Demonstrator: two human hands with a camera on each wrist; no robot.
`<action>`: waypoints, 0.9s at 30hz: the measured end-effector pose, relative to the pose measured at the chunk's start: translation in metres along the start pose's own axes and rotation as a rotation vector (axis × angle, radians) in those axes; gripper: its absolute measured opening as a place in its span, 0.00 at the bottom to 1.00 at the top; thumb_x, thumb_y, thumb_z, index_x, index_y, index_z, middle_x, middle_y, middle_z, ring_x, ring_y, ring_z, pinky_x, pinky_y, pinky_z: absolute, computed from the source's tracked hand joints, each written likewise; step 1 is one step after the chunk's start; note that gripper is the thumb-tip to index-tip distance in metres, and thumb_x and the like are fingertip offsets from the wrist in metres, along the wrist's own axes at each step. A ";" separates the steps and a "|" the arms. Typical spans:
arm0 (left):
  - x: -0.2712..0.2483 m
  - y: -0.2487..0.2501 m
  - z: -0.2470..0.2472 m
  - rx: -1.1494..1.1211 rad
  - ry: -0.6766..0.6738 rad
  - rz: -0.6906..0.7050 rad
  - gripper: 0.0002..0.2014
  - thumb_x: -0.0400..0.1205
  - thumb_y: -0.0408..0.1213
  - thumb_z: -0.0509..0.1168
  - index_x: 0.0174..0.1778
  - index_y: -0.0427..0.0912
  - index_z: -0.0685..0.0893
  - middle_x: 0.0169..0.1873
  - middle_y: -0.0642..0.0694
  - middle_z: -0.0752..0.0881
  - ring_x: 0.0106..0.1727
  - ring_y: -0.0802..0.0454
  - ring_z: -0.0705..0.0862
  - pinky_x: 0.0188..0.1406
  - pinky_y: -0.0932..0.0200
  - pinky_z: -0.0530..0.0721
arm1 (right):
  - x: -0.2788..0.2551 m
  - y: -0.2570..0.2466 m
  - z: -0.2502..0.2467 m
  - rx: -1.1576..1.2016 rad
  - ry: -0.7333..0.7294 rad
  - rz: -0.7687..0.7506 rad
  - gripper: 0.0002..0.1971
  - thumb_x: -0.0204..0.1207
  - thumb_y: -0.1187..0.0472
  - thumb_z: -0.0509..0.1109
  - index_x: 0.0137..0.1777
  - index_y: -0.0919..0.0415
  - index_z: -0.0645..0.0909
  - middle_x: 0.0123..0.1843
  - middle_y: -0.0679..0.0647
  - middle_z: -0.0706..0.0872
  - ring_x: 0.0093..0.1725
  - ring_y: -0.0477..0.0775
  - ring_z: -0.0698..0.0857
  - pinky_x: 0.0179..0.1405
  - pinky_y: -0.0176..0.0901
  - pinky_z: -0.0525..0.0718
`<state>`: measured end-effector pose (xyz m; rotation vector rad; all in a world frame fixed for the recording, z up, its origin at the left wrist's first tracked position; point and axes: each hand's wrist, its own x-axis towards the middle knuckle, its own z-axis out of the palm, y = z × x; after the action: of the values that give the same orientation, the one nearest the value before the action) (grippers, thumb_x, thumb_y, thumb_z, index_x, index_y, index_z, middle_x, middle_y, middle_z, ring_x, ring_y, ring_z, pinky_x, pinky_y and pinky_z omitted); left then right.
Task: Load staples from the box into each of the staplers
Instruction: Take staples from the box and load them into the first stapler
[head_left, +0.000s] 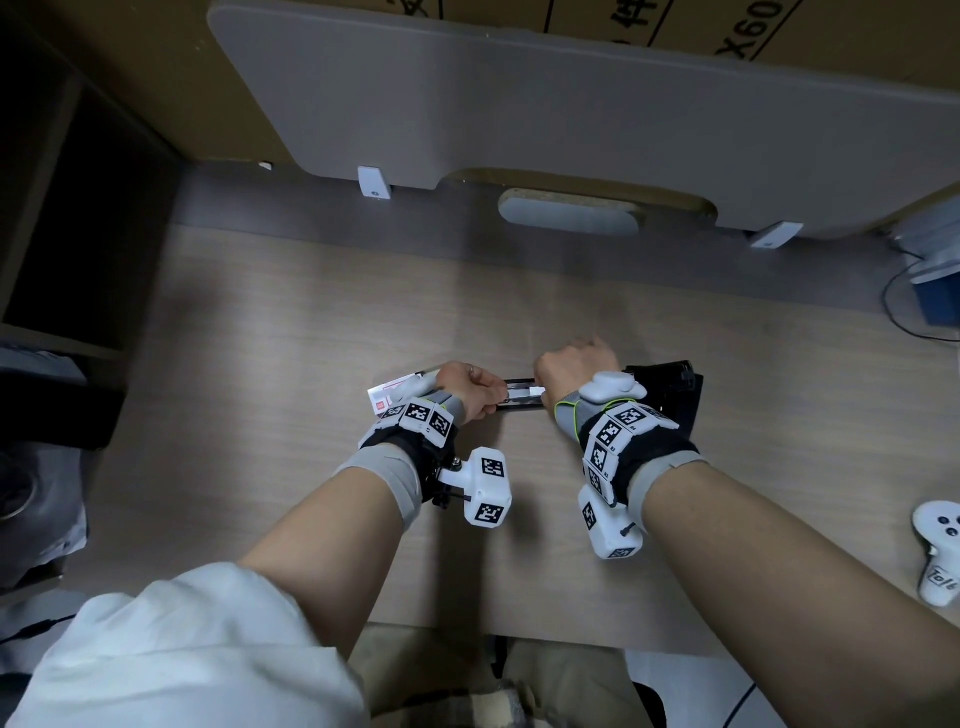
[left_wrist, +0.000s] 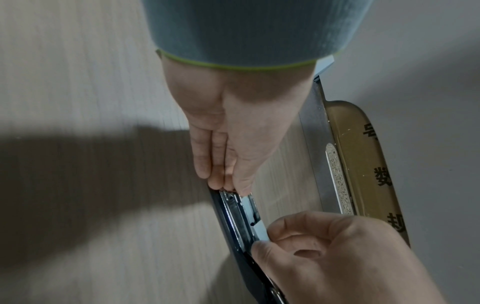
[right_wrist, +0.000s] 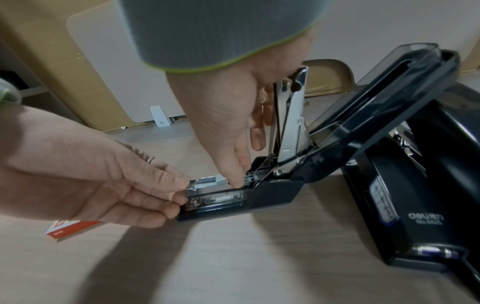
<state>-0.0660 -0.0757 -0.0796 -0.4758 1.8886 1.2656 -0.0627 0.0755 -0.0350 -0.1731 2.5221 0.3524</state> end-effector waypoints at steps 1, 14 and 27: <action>0.000 0.000 0.000 0.004 0.000 0.001 0.05 0.79 0.30 0.72 0.49 0.34 0.89 0.30 0.43 0.85 0.31 0.51 0.81 0.33 0.63 0.84 | 0.000 0.000 0.000 0.001 0.003 -0.005 0.13 0.74 0.62 0.68 0.56 0.52 0.87 0.51 0.52 0.89 0.59 0.57 0.82 0.61 0.49 0.72; -0.001 0.004 0.000 0.019 0.010 0.000 0.08 0.80 0.28 0.72 0.54 0.31 0.88 0.30 0.44 0.84 0.29 0.54 0.80 0.25 0.70 0.82 | 0.001 0.001 -0.001 0.012 0.013 -0.008 0.11 0.75 0.61 0.69 0.55 0.51 0.87 0.50 0.52 0.89 0.54 0.58 0.84 0.57 0.48 0.73; 0.000 0.003 0.000 0.025 -0.003 0.002 0.08 0.80 0.28 0.72 0.54 0.31 0.89 0.29 0.45 0.84 0.29 0.54 0.81 0.29 0.67 0.83 | 0.002 0.001 -0.003 0.074 -0.021 0.024 0.11 0.76 0.65 0.66 0.48 0.50 0.88 0.38 0.48 0.83 0.34 0.55 0.76 0.29 0.36 0.64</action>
<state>-0.0684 -0.0745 -0.0774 -0.4588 1.9008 1.2412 -0.0666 0.0753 -0.0336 -0.1094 2.5136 0.2687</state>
